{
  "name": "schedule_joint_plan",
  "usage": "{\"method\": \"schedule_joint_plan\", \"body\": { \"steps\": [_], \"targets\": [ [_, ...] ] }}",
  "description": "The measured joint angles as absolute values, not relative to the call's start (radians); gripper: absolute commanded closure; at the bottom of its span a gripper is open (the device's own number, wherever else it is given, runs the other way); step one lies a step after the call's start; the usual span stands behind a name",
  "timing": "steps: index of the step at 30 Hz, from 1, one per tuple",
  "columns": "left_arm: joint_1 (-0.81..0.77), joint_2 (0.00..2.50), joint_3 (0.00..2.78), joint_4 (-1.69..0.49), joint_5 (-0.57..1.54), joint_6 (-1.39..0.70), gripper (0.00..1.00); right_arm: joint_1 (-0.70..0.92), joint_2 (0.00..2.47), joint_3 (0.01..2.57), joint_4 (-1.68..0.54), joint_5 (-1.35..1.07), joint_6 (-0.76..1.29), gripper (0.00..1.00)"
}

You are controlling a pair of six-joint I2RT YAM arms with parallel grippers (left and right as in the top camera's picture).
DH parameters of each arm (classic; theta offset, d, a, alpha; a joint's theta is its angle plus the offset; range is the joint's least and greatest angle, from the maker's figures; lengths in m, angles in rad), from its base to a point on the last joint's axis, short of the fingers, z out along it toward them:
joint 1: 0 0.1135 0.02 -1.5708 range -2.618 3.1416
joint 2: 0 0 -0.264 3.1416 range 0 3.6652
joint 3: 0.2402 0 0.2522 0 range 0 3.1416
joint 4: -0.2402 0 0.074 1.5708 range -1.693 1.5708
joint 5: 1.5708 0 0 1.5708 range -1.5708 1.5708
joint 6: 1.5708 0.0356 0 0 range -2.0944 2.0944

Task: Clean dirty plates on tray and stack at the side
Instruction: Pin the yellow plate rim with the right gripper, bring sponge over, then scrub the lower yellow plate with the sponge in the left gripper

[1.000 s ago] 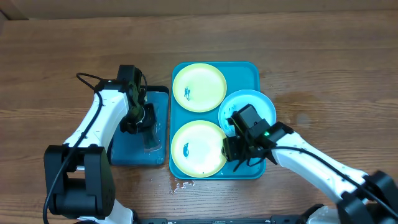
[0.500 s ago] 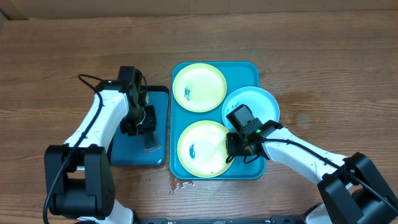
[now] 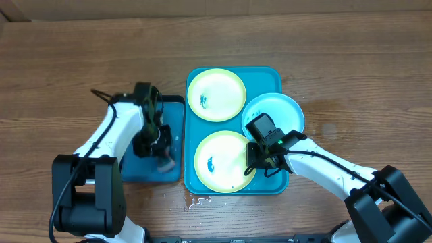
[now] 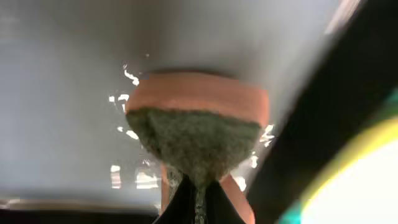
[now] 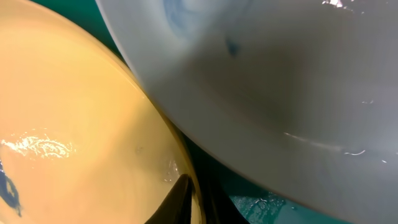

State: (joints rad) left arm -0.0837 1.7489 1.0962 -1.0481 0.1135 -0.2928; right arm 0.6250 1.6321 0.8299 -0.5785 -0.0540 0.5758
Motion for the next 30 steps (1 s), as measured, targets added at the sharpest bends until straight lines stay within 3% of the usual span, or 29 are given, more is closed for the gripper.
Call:
{"method": "schedule_joint_plan", "body": {
  "steps": [4, 8, 11, 17, 30],
  "targets": [
    [-0.098, 1.75, 1.298, -1.179, 0.117, -0.293, 0.96, 0.627, 1.632, 0.83, -0.58, -0.05, 0.577, 0.9],
    [-0.159, 1.748, 1.382, -1.177, 0.152, -0.295, 0.96, 0.628, 1.632, 0.83, -0.581, -0.047, 0.576, 0.91],
    [-0.272, 1.748, 1.35, -1.097, 0.197, -0.333, 0.96, 0.628, 1.632, 0.831, -0.588, -0.046, 0.59, 0.96],
    [-0.454, 1.748, 1.219, -0.971, 0.233, -0.441, 0.96, 0.629, 1.63, 0.836, -0.603, -0.045, 0.626, 0.96],
    [-0.587, 1.749, 1.084, -0.808, 0.133, -0.541, 0.96, 0.629, 1.63, 0.836, -0.603, -0.047, 0.643, 0.96]
  ]
}}
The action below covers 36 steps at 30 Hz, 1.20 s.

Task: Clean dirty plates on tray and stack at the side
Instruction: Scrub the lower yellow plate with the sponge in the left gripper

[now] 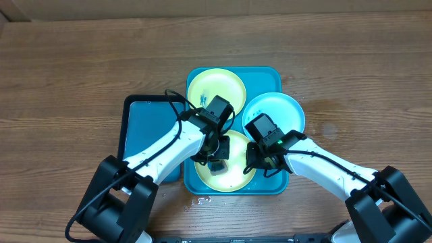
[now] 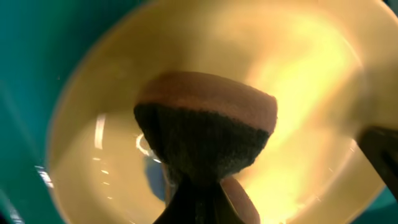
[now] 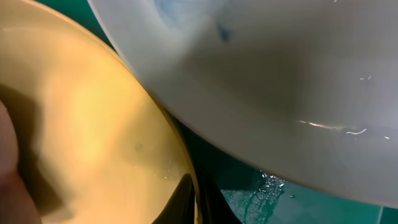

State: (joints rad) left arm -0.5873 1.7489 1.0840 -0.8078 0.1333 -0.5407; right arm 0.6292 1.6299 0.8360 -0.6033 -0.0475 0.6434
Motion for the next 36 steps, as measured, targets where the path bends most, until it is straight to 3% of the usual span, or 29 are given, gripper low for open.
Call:
{"method": "schedule_joint_plan", "body": {
  "steps": [11, 29, 32, 36],
  "targets": [
    [-0.587, 1.813, 1.099, -0.841, -0.012, -0.46, 0.96, 0.629, 1.63, 0.836, -0.604, -0.048, 0.643, 0.96],
    [-0.583, 1.855, 1.127, -0.827, 0.258, -0.128, 0.96, 0.629, 1.629, 0.836, -0.614, -0.041, 0.644, 0.96],
    [-0.586, 1.858, 1.133, -0.847, 0.232, -0.138, 0.96, 0.629, 1.629, 0.836, -0.615, -0.041, 0.643, 0.96],
    [-0.596, 1.859, 1.143, -0.951, 0.094, -0.303, 0.96, 0.63, 1.629, 0.836, -0.614, -0.044, 0.644, 0.96]
  ]
}}
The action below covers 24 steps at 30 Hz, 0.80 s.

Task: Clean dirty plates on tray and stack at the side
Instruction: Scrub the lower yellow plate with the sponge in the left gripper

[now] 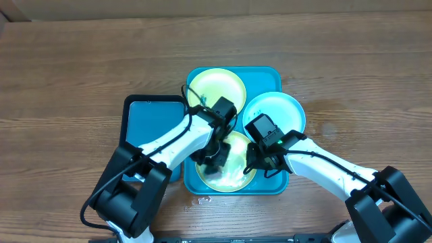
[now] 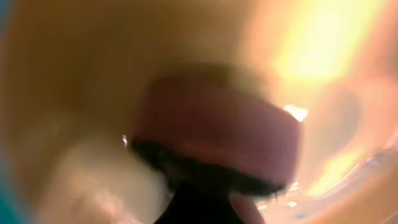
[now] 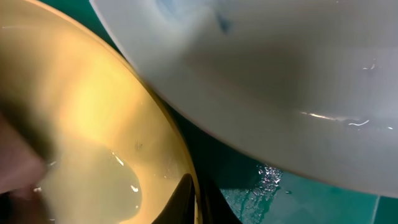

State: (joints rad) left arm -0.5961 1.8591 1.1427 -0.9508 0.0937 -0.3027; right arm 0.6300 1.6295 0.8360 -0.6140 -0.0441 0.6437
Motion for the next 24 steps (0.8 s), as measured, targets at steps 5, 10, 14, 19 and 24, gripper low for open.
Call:
{"method": "schedule_joint_plan", "body": {
  "steps": [5, 10, 14, 19, 24],
  "targets": [
    [-0.57, 1.861, 1.147, -1.052, -0.051, -0.502, 0.96, 0.638, 1.63, 0.836, -0.606, -0.07, 0.644, 0.96],
    [-0.554, 1.862, 1.149, -1.028, -0.072, -0.529, 0.96, 0.648, 1.63, 0.836, -0.601, -0.089, 0.648, 0.96],
    [-0.557, 1.861, 1.143, -0.921, -0.033, -0.436, 0.96, 0.641, 1.63, 0.837, -0.611, -0.067, 0.656, 0.96],
    [-0.557, 1.858, 1.14, -0.783, 0.113, -0.286, 0.96, 0.621, 1.626, 0.837, -0.621, -0.028, 0.666, 0.96],
    [-0.565, 1.873, 1.139, -0.794, 0.347, -0.091, 0.96, 0.622, 1.625, 0.837, -0.619, -0.021, 0.669, 0.96]
  ]
}}
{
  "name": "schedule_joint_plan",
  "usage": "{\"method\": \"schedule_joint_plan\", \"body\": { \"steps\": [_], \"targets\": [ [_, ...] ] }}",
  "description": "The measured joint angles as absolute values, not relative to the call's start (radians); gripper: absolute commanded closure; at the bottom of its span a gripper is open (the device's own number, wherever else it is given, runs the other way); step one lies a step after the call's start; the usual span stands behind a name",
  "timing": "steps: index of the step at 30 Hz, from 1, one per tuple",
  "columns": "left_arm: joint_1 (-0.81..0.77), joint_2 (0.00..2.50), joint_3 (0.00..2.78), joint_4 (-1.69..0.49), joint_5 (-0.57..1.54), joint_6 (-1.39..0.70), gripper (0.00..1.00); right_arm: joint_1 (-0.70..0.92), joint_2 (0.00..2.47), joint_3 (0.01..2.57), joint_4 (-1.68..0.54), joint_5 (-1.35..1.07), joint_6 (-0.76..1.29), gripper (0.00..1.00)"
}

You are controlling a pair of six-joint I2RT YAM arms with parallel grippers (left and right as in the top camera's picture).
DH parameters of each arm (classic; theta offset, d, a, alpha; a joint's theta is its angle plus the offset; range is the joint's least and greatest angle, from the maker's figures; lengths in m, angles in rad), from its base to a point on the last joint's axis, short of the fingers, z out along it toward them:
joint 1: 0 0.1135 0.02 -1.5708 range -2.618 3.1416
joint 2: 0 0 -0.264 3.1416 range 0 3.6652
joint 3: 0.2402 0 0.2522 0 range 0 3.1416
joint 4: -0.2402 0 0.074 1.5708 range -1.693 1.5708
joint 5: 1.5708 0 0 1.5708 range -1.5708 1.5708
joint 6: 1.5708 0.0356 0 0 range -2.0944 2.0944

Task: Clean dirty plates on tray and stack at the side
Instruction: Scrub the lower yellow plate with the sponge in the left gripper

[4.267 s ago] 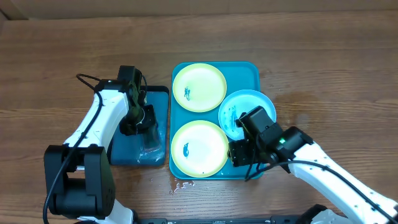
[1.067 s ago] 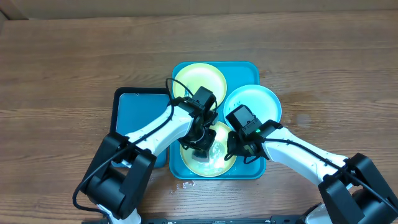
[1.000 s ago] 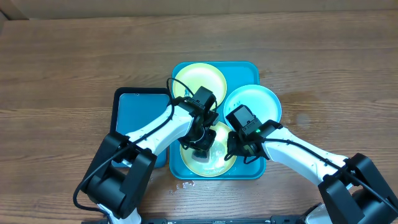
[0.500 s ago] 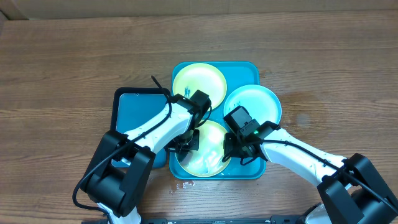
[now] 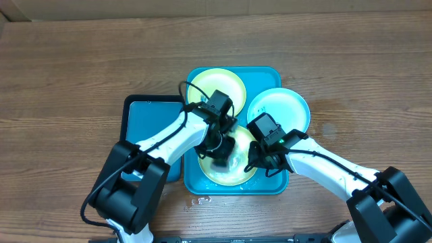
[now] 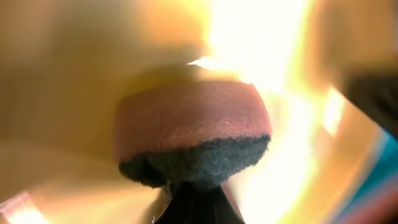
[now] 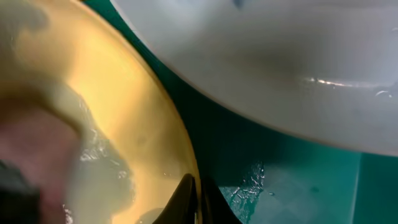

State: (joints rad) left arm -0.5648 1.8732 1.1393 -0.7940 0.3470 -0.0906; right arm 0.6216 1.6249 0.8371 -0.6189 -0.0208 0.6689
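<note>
On the teal tray (image 5: 273,183) the near yellow plate (image 5: 233,172) lies wet. My left gripper (image 5: 217,150) is shut on a sponge (image 6: 191,127) with a pink back and dark scouring face, pressed into that plate. My right gripper (image 5: 257,162) is shut on the yellow plate's rim (image 7: 180,155) at its right edge. A second yellow plate (image 5: 202,84) sits at the tray's far end. A pale blue plate (image 5: 280,108) overlaps the tray's right edge, above the right gripper.
A dark blue basin (image 5: 145,125) with water stands left of the tray. Water drops (image 5: 199,200) lie on the wooden table in front of the tray. Both arms cross over the tray's near half.
The sponge in my left gripper has shifted on the near yellow plate, up and to the right. The blue plate lies slightly farther right. My right gripper still pinches the rim.
First my left gripper held the sponge in the blue basin while the right one gripped the near yellow plate's rim. Then the sponge was over that plate and its blue smear. Later it pressed onto the plate, and now the plate is wet and soapy.
</note>
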Motion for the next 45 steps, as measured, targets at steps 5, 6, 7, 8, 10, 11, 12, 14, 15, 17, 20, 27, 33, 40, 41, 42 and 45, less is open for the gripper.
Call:
{"method": "schedule_joint_plan", "body": {
  "steps": [5, 6, 7, 8, 10, 11, 12, 14, 15, 17, 20, 27, 33, 40, 41, 42, 45],
  "targets": [
    [-0.583, 1.893, 1.132, -0.823, 0.48, 0.012, 0.96, 0.622, 1.625, 0.837, -0.617, -0.02, 0.669, 0.96],
    [-0.583, 1.895, 1.131, -0.822, 0.478, 0.017, 0.96, 0.622, 1.625, 0.837, -0.617, -0.019, 0.669, 0.96],
    [-0.583, 1.895, 1.131, -0.823, 0.471, 0.015, 0.96, 0.622, 1.625, 0.837, -0.617, -0.02, 0.669, 0.96],
    [-0.583, 1.895, 1.131, -0.823, 0.455, 0.001, 0.96, 0.622, 1.625, 0.837, -0.617, -0.02, 0.669, 0.96],
    [-0.583, 1.895, 1.132, -0.833, 0.401, -0.06, 0.96, 0.622, 1.625, 0.837, -0.613, -0.023, 0.669, 0.96],
    [-0.589, 1.893, 1.137, -0.847, 0.358, -0.117, 0.96, 0.623, 1.625, 0.837, -0.609, -0.025, 0.669, 0.96],
    [-0.596, 1.889, 1.142, -0.862, 0.321, -0.16, 0.96, 0.625, 1.625, 0.837, -0.607, -0.028, 0.669, 0.96],
    [-0.606, 1.88, 1.151, -0.912, 0.204, -0.28, 0.96, 0.629, 1.625, 0.837, -0.605, -0.029, 0.669, 0.96],
    [-0.607, 1.876, 1.154, -0.941, 0.136, -0.344, 0.96, 0.629, 1.625, 0.837, -0.605, -0.029, 0.669, 0.96],
    [-0.604, 1.872, 1.155, -0.978, 0.038, -0.431, 0.96, 0.629, 1.625, 0.837, -0.605, -0.029, 0.669, 0.96],
    [-0.597, 1.872, 1.16, -1.01, -0.059, -0.517, 0.96, 0.629, 1.625, 0.837, -0.606, -0.03, 0.669, 0.96],
    [-0.593, 1.872, 1.216, -1.053, -0.147, -0.564, 0.96, 0.631, 1.626, 0.837, -0.603, -0.04, 0.657, 0.96],
    [-0.574, 1.872, 1.253, -0.976, -0.116, -0.488, 0.96, 0.631, 1.626, 0.839, -0.614, -0.039, 0.634, 0.96],
    [-0.574, 1.925, 1.252, -0.791, 0.13, -0.344, 0.96, 0.63, 1.626, 0.841, -0.63, -0.03, 0.606, 0.96],
    [-0.569, 1.938, 1.252, -0.784, 0.178, -0.323, 0.96, 0.63, 1.625, 0.841, -0.638, -0.023, 0.601, 0.96],
    [-0.564, 1.945, 1.252, -0.78, 0.22, -0.3, 0.96, 0.628, 1.625, 0.841, -0.644, -0.019, 0.597, 0.96],
    [-0.55, 1.96, 1.252, -0.788, 0.377, -0.212, 0.96, 0.626, 1.623, 0.842, -0.647, -0.017, 0.587, 0.96]
  ]
}}
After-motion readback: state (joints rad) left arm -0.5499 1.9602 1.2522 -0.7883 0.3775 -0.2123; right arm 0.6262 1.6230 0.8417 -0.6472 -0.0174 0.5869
